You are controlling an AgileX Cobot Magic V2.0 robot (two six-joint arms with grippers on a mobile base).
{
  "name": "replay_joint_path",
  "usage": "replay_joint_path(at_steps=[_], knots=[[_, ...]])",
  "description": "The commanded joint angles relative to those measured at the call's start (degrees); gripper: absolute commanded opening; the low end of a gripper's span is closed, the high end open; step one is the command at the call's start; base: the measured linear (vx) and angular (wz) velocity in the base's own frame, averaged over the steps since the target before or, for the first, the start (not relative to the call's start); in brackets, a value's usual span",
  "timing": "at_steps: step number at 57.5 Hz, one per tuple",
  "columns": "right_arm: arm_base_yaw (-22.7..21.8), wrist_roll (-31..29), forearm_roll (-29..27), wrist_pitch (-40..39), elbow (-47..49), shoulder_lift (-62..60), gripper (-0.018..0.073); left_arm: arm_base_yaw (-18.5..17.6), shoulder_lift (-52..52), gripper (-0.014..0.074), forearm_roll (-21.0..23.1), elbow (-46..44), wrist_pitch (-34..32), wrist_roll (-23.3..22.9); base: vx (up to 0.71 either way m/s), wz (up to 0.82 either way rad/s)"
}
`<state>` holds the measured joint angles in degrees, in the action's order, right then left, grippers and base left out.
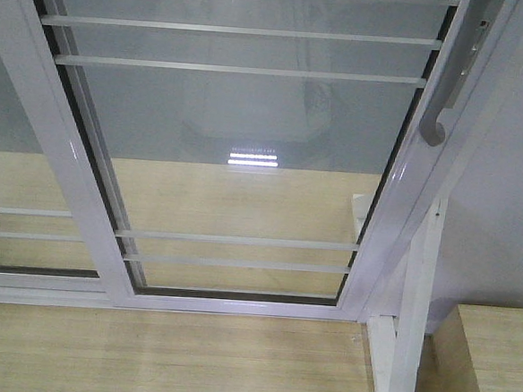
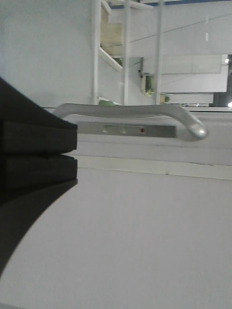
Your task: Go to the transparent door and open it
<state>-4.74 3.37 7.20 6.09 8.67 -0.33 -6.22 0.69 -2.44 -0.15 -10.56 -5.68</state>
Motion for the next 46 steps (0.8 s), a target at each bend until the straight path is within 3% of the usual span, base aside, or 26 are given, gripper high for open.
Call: replay_joint_path(at_steps=[1,7,17,31,38,46], knots=[[-0.3,-0.3,0.4,0.0,8.1,2.5,-0.0005,-0.1,-0.5,-0.0003,0.5,-6.4,0.8,-0.7,0.0,0.0],[-0.3,-0.4,0.4,0.8,13.3,6.7,-0.0005,-0.1,-4.8,-0.0003,0.5,-13.0,4.8,-0.2,0.0,0.0],[-0.3,-0.4,0.4,-2.2,17.9,16.1,-0.0005,-0.1,-16.0,-0.0003,0.5,-21.1,3.4,-0.2,0.0,0.0],[-0.3,-0.4,0.6,-6.1,17.6,30.7,0.0015,-0.1,-30.6,0.0004,0.5,-22.0,0.1,-0.4,0.0,0.0],[-0.3,-0.4,0.6,-6.1,17.6,37.1,0.0078,-0.1,-34.7,0.002,0.5,-22.0,-3.7,-1.8,0.0,0.0],[-0.3,-0.4,0.6,-10.9,17.6,43.0,0.0237,-0.1,-38.7,0.0082,0.5,-22.0,-6.4,-2.3,0.0,0.0]])
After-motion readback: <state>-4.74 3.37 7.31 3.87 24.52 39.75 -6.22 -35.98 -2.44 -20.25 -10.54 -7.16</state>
